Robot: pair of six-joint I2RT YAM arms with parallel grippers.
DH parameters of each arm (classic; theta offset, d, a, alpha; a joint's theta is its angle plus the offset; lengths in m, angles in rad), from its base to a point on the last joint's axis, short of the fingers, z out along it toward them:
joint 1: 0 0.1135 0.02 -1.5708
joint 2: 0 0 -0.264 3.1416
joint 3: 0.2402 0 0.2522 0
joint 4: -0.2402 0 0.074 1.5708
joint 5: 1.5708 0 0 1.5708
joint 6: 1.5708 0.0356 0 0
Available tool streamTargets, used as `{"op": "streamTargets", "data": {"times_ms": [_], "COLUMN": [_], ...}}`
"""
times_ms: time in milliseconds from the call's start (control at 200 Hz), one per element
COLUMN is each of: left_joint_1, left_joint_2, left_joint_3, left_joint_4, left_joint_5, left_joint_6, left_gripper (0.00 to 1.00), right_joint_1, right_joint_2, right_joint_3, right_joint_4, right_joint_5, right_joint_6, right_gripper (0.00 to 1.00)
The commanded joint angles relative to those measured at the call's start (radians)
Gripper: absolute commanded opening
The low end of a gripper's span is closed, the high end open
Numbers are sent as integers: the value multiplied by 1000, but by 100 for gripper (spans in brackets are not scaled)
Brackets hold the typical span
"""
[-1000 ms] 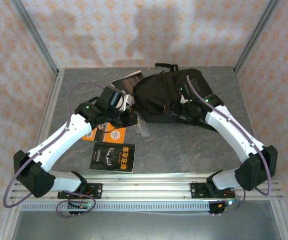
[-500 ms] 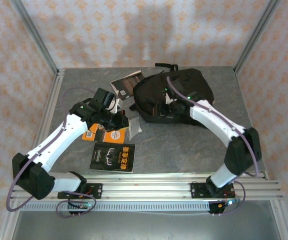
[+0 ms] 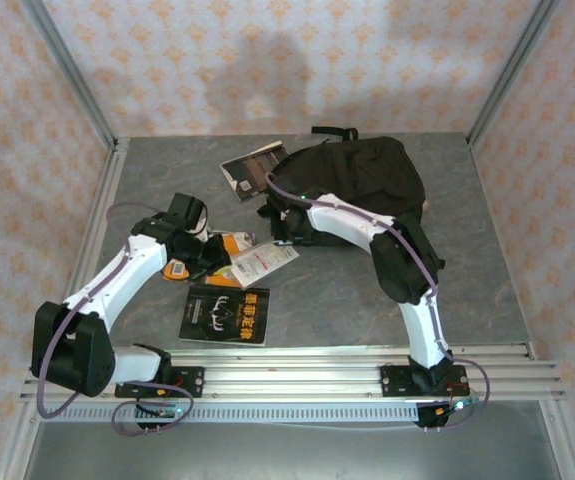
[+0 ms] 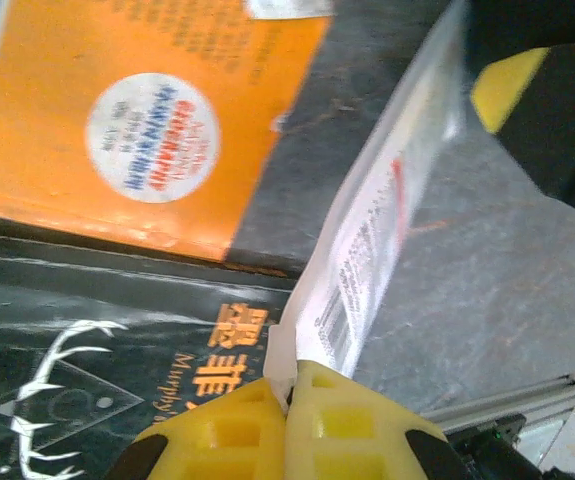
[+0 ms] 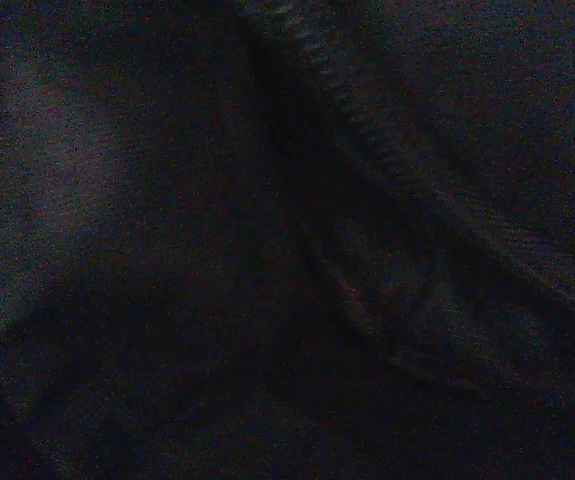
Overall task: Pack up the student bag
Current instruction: Place the pencil case at the center of the table, then pick up the loose stationery from the center of the table.
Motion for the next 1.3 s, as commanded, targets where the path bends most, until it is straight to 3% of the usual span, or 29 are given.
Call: {"op": "streamTargets", "data": {"times_ms": [0, 125, 255, 625, 776, 941, 1031, 1296], "left_joint_1": [46, 61, 61, 61, 61, 61, 61, 32], "left_joint_2": [-4, 19, 64, 111, 148, 155, 144, 229], "left_joint_3": [-33, -67, -114, -245, -269, -238, -245, -287], "left_joint_4": [65, 169, 300, 552, 514, 298, 278, 569], "left_joint_5": [27, 78, 154, 199, 165, -1, -35, 115], "left_joint_6": [-27, -58, -89, -158, -124, -2, -6, -123], "left_gripper": [0, 0, 8, 47, 46, 46, 46, 46], "right_joint_1": [-3, 6, 24, 34, 35, 35, 34, 35], "right_joint_2": [42, 58, 79, 111, 113, 101, 90, 89], "right_joint_3": [27, -12, -36, -50, -62, -78, -95, -133], "right_joint_4": [-30, -33, -18, 19, 26, 21, 24, 80], "right_joint_5": [114, 146, 119, 24, 14, 36, 38, -44], "right_joint_6": [-6, -22, -34, -4, 13, 12, 15, 35], "right_gripper": [15, 14, 14, 13, 13, 13, 13, 13]}}
